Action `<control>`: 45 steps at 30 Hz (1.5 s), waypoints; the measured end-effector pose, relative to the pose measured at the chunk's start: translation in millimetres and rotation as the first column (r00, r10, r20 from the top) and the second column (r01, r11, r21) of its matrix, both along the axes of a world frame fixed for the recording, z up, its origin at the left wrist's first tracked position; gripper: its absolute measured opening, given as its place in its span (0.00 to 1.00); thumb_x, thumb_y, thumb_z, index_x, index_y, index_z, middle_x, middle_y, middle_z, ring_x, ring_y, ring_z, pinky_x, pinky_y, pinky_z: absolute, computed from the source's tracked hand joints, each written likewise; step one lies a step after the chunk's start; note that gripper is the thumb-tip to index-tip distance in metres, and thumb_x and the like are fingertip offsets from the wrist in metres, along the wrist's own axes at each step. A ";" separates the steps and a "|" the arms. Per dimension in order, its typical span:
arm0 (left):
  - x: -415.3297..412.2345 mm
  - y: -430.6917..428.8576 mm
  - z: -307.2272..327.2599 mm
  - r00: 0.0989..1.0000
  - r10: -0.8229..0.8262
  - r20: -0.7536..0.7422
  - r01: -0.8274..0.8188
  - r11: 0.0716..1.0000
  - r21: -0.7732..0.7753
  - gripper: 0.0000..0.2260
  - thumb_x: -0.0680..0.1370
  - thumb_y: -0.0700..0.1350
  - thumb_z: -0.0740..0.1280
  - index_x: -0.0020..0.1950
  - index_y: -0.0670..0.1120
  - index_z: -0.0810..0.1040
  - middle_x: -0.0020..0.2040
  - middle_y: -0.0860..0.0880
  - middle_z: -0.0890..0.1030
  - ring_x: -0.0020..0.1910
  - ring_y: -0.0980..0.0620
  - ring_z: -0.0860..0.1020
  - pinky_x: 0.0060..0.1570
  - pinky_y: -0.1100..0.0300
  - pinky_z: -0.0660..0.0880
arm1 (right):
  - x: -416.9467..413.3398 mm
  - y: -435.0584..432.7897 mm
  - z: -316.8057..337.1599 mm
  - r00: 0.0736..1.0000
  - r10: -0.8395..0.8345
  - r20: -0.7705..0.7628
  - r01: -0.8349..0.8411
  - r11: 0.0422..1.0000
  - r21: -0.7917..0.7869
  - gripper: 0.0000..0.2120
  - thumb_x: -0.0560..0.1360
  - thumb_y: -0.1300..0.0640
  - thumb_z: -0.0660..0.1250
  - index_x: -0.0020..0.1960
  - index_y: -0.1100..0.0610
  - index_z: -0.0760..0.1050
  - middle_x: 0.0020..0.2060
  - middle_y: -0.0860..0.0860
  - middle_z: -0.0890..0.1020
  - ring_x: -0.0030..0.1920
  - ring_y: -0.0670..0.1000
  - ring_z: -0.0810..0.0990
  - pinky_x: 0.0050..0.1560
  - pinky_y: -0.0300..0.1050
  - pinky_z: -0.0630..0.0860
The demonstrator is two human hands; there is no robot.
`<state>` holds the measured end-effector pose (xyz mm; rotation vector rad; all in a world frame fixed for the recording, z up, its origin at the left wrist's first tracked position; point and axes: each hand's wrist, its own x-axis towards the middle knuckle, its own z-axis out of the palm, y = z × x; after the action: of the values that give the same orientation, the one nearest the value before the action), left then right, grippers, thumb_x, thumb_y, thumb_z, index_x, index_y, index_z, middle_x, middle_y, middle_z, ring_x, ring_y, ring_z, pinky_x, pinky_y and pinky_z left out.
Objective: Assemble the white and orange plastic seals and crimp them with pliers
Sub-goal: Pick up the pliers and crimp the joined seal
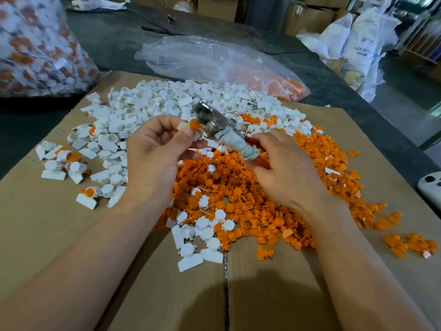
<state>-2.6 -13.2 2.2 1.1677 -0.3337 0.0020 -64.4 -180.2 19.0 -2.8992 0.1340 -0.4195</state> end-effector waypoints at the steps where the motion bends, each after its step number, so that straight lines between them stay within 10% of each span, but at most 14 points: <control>1: 0.1 -0.2 0.0 1.000 0.013 0.005 -0.013 1.000 0.000 0.08 0.75 0.32 0.64 0.40 0.44 0.74 0.30 0.52 0.81 0.32 0.54 0.81 0.30 0.65 0.76 | -0.1 0.5 -0.2 1.000 0.007 -0.006 -0.007 1.000 0.006 0.23 0.74 0.48 0.62 0.67 0.55 0.67 0.58 0.51 0.72 0.60 0.50 0.67 0.54 0.39 0.61; 15: 0.7 -0.4 -2.0 0.993 0.085 0.086 -0.089 0.995 0.040 0.09 0.75 0.32 0.64 0.40 0.45 0.74 0.29 0.56 0.80 0.31 0.57 0.80 0.30 0.65 0.76 | 0.2 1.4 -3.5 0.997 0.026 -0.072 -0.022 0.998 0.052 0.25 0.76 0.45 0.60 0.70 0.54 0.63 0.61 0.50 0.69 0.62 0.49 0.64 0.56 0.39 0.60; 31: 2.2 -0.8 -3.7 0.990 0.095 0.101 -0.099 0.994 0.036 0.09 0.75 0.31 0.64 0.40 0.44 0.74 0.27 0.57 0.78 0.29 0.60 0.78 0.30 0.66 0.76 | -2.7 5.6 -1.8 0.991 0.106 -0.081 -0.098 0.990 0.099 0.14 0.75 0.46 0.62 0.37 0.48 0.59 0.35 0.44 0.66 0.34 0.43 0.65 0.31 0.39 0.59; 45: 0.9 0.2 -2.9 0.994 0.107 -0.002 -0.107 0.994 0.002 0.09 0.75 0.30 0.62 0.39 0.42 0.73 0.26 0.54 0.78 0.27 0.57 0.79 0.32 0.63 0.79 | -2.8 13.6 -2.2 0.986 0.116 -0.118 -0.092 0.977 0.191 0.16 0.75 0.49 0.63 0.35 0.47 0.58 0.30 0.45 0.68 0.30 0.45 0.67 0.28 0.40 0.59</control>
<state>-1.7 -13.0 -0.8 1.1868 -0.2689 0.0945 -67.2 -166.5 16.8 -2.7330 0.0373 -0.1904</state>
